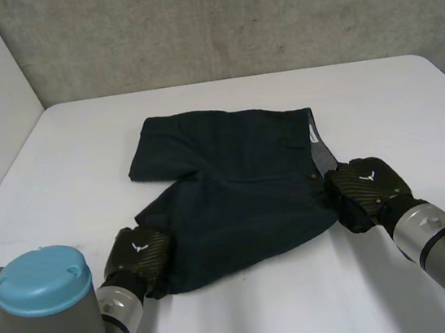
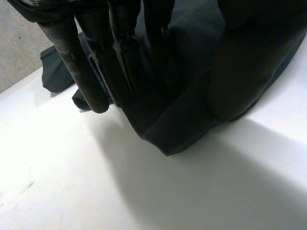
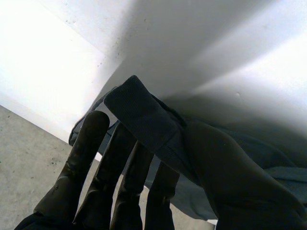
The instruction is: Fold the shorts.
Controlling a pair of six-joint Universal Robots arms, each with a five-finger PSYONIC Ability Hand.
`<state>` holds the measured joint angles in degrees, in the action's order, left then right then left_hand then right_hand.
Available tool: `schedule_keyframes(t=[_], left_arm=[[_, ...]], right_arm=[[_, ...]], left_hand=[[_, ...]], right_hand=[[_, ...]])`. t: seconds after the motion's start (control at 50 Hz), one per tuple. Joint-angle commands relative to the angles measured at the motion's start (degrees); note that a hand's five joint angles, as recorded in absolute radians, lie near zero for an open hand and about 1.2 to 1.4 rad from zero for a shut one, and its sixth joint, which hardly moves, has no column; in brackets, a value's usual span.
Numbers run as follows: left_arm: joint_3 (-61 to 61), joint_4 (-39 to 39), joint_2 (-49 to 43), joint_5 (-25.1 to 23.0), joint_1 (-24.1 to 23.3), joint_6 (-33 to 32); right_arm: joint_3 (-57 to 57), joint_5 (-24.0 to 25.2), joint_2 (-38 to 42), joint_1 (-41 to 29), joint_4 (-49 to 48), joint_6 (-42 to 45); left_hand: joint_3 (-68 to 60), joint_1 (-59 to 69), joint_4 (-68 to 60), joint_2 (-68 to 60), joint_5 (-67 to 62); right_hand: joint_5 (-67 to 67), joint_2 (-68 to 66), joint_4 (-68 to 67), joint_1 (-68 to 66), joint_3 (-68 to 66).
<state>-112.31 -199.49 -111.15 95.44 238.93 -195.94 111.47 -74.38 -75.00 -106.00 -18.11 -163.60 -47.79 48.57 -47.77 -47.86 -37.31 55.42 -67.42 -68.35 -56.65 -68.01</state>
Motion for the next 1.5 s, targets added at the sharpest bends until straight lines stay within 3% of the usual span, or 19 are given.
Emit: schedule_keyframes(t=[0.02,0.1,0.18,0.3,0.36,0.5,0.6,0.7,0.8,0.94,1.12,1.32,1.46,1.5], left_arm=[[1.6,-1.2,-2.8,0.7,0.0,-2.3],[1.4,-2.2,-2.4,1.1,-0.2,-4.0],[1.2,-2.7,-0.7,4.0,-0.3,-5.2],[-1.1,-2.0,11.2,6.0,-0.3,-6.2],[-2.3,0.8,18.7,6.0,-0.4,-8.0],[-2.5,17.9,31.8,6.0,-2.0,-17.3],[-2.0,28.3,37.4,5.9,-5.2,-21.6],[-2.2,29.0,37.2,5.7,-5.8,-24.1],[0.5,22.8,27.3,5.9,-5.8,-26.5],[10.4,10.3,11.3,5.9,-5.1,-28.6],[35.3,-5.8,-14.1,3.8,-1.4,-35.1],[57.6,-8.0,-32.5,-0.1,-0.8,-37.4],[62.0,-11.3,-37.6,-1.5,-0.8,-31.6],[61.6,-13.7,-37.8,-2.4,-0.9,-29.4]], right_arm=[[0.3,-0.1,0.0,0.0,-0.1,0.0],[0.3,-0.1,0.0,0.0,0.0,0.1],[0.3,-0.2,-0.1,-0.2,0.0,0.7],[-0.8,0.1,-3.0,-0.3,1.1,3.0],[-1.3,0.0,-7.5,-0.3,4.3,9.1],[-5.3,-0.8,-19.4,-0.4,22.5,26.5],[-10.7,-1.0,-26.3,-0.3,37.1,29.1],[-12.0,-0.2,-26.9,-0.3,43.2,29.5],[-11.5,-0.1,-22.6,-0.3,43.2,29.7],[-15.6,-1.9,-9.0,-0.2,39.8,29.6],[-26.3,-11.7,5.2,-1.2,30.9,28.8],[-42.8,-15.3,21.5,-3.3,18.9,26.3],[-49.4,-16.1,30.3,-3.4,9.9,25.9],[-49.8,-16.5,31.4,-3.5,8.4,25.9]], left_hand=[[-10.0,9.2,-10.0,-10.0,-10.5],[-32.1,31.4,-32.2,-32.1,-32.6],[-32.2,31.4,-32.2,-32.1,-32.7],[-32.2,31.4,-32.2,-32.1,-32.7],[-32.2,31.4,-32.2,-32.1,-32.7],[-32.2,31.4,-32.2,-32.1,-32.7],[-32.2,31.4,-32.2,-32.1,-32.7],[-32.2,31.4,-32.2,-32.1,-32.7],[-32.2,31.4,-32.2,-32.1,-32.7],[-32.2,31.4,-32.2,-32.1,-32.7],[-32.2,31.4,-32.2,-32.1,-32.7],[-32.2,31.4,-32.2,-32.1,-32.7],[-32.2,31.4,-32.2,-32.1,-32.7],[12.5,-13.3,12.5,12.5,12.0]], right_hand=[[14.6,-12.6,-11.7,-23.3,-12.0],[14.6,-12.6,-11.7,-23.3,-12.0],[14.6,-12.6,-11.7,-23.3,-12.0],[14.6,-12.6,-11.7,-23.3,-12.0],[14.6,-12.6,-11.7,-23.3,-12.0],[14.6,-12.6,-11.7,-23.3,-12.0],[14.6,-12.6,-11.7,-23.3,-12.0],[14.6,-12.6,-11.7,-23.3,-12.0],[14.6,-12.6,-11.7,-23.3,-12.0],[14.6,-12.6,-11.7,-23.3,-12.0],[14.6,-12.6,-11.7,-23.3,-12.0],[14.6,-12.6,-11.7,-23.3,-12.0],[13.1,-11.1,-10.2,-21.9,-10.5],[-27.4,29.4,30.3,18.6,29.9]])
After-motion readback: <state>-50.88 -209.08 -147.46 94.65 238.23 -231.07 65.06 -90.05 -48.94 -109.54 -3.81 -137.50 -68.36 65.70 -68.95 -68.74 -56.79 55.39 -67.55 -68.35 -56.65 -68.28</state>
